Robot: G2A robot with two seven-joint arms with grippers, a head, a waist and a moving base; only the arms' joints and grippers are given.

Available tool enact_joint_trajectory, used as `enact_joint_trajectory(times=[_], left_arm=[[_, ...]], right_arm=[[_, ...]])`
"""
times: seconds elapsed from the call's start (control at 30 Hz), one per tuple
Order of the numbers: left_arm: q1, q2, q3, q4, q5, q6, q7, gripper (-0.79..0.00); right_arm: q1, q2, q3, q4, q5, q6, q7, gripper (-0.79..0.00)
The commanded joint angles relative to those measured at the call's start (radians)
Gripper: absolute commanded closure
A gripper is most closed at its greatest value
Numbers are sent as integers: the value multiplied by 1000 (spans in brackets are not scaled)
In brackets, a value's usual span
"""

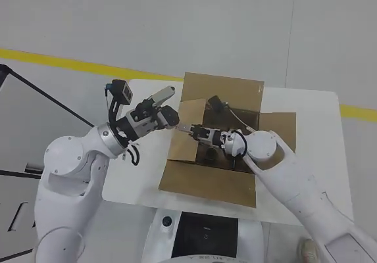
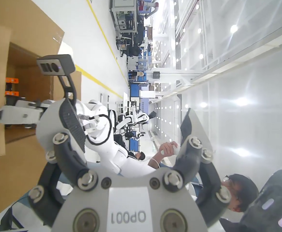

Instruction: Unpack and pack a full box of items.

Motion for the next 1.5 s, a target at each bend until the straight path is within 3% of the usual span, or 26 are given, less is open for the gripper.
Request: enact_joint_trajectory(times=[0.0,0.37,0.63,0.9,1.23,1.47], left_arm=[[30,4,-18,-6,-1,-2,-17,-785],[161,33,-83,-11,65,-37,-190,-785],[220,41,-60,1,75,-58,-179,-785],[215,45,-4,61,144,-80,-99,-785],[183,46,14,136,161,-69,35,-785],[128,48,67,190,187,-73,33,-785]], right_arm=[[10,-5,-8,-8,8,-8,-2,-785],[109,-66,-63,131,167,-98,-51,-785],[163,-107,-117,220,193,-128,-53,-785],[161,-118,-111,252,192,-148,-43,-785],[77,-78,9,167,128,-131,-53,-785],[-163,11,274,-102,2,-37,-41,-785]])
